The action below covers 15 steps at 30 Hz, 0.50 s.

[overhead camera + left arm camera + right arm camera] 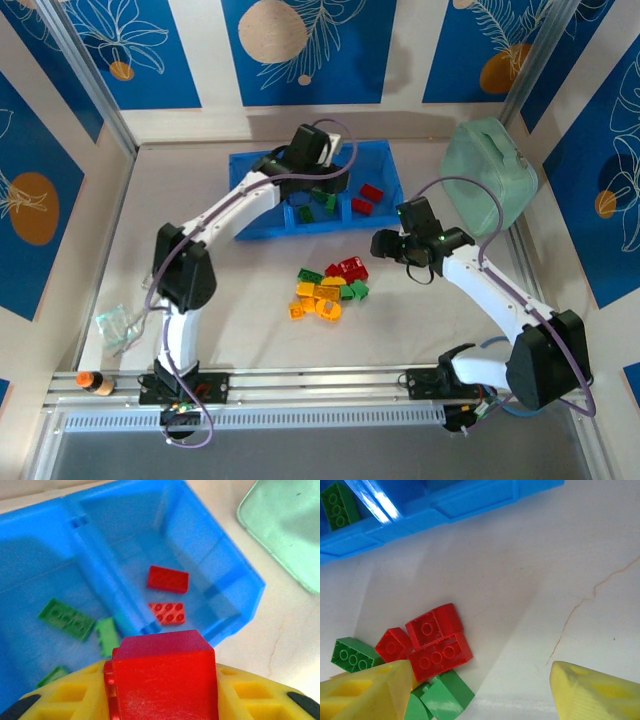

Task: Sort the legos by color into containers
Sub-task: Place the lego in the container.

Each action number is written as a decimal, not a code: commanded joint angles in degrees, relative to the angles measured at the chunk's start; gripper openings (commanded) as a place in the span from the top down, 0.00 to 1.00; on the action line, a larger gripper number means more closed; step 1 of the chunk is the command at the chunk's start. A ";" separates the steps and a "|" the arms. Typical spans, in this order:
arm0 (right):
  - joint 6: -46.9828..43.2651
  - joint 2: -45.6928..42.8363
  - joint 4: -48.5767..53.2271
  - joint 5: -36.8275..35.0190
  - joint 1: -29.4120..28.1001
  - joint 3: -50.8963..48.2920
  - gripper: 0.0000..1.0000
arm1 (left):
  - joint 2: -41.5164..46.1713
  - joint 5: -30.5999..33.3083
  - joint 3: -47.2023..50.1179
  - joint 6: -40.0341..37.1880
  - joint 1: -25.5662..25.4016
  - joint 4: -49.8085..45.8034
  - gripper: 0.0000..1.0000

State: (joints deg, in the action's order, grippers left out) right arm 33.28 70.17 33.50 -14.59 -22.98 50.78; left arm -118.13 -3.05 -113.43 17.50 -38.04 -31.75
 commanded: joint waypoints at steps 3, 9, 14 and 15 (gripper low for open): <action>0.57 -2.97 0.43 1.75 0.22 -1.41 0.27 | -12.01 -3.80 -15.75 0.39 -2.28 -7.82 0.59; -0.22 -4.99 0.69 2.22 0.31 -1.93 0.27 | -18.79 -5.34 -23.33 2.18 -2.65 -7.02 0.58; -0.65 -6.01 0.65 2.85 0.39 -2.33 0.26 | -20.94 -4.41 -26.36 2.72 -2.61 -7.07 0.36; -0.71 -6.18 0.54 3.11 0.39 -2.36 0.26 | -21.17 -4.26 -27.57 2.77 -2.62 -8.03 0.32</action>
State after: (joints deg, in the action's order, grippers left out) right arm 33.21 65.08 33.85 -13.26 -22.85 49.23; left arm -138.74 -7.01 -136.64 19.90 -40.69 -38.46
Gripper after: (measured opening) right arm 0.735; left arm 0.660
